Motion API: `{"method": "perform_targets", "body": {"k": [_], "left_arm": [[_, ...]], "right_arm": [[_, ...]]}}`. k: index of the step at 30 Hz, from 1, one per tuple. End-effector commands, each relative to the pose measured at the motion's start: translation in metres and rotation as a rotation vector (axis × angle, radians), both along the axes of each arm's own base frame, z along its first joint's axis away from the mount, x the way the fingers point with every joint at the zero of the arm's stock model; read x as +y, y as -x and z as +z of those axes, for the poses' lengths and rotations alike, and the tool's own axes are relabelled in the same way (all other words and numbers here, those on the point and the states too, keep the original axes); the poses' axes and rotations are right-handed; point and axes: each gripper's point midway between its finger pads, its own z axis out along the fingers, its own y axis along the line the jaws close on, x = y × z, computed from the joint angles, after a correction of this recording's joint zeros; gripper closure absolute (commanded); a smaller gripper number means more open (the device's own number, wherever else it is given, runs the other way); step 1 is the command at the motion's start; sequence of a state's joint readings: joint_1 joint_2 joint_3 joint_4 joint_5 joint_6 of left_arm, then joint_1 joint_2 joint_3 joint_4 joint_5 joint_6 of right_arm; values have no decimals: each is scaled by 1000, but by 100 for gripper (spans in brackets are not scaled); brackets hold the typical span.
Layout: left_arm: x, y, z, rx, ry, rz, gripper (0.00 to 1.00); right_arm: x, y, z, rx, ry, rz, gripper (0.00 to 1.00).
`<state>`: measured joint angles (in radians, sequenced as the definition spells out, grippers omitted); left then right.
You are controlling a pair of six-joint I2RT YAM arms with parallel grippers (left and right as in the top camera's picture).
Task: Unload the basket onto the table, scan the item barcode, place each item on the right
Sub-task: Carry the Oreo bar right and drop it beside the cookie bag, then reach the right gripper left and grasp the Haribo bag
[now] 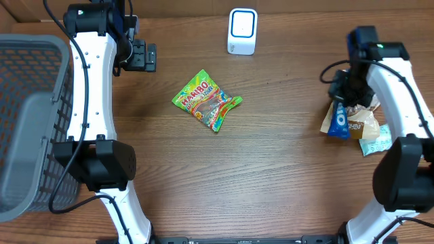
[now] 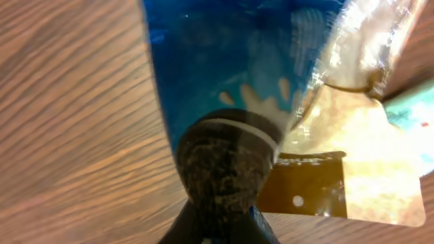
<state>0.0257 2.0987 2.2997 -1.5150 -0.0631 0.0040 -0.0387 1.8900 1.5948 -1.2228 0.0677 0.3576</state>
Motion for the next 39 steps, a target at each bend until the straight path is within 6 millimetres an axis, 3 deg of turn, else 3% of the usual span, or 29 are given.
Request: {"method": "perform_targets", "body": {"k": [1,4,7,12,15,19,23,25,31,35,39], "left_arm": [[-4,-2,-1,0,0,-28,0],[-4,-2,-1,0,0,-28,0],[-4,-2,-1,0,0,-28,0],[-4,-2,-1,0,0,-28,0],[-4,-2,-1,0,0,-28,0],[-4,-2,-1,0,0,-28,0],[-4,-2,-1,0,0,-28,1],[-4,-2,-1,0,0,-28,1],[-4,-2,-1,0,0,-28,0],[-4,-2,-1,0,0,-28,0],[-4,-2,-1,0,0,-28,0]], "right_arm": [[-13,-8,6,-70,-97,-21,65],[-25,-17,9,-119,-128,-43,32],[-16,-32,21,-203,-255,4,24],[27,-63,77,-393,-509,166,23],[58,-75,104,-468,-571,260,23],[105,-80,110,-495,-579,377,21],[163,-81,93,-485,-506,505,20],[183,-80,83,-473,-465,545,19],[255,-76,28,-412,-366,694,16],[288,-70,-13,-367,-365,790,16],[300,-68,-47,-322,-368,811,16]]}}
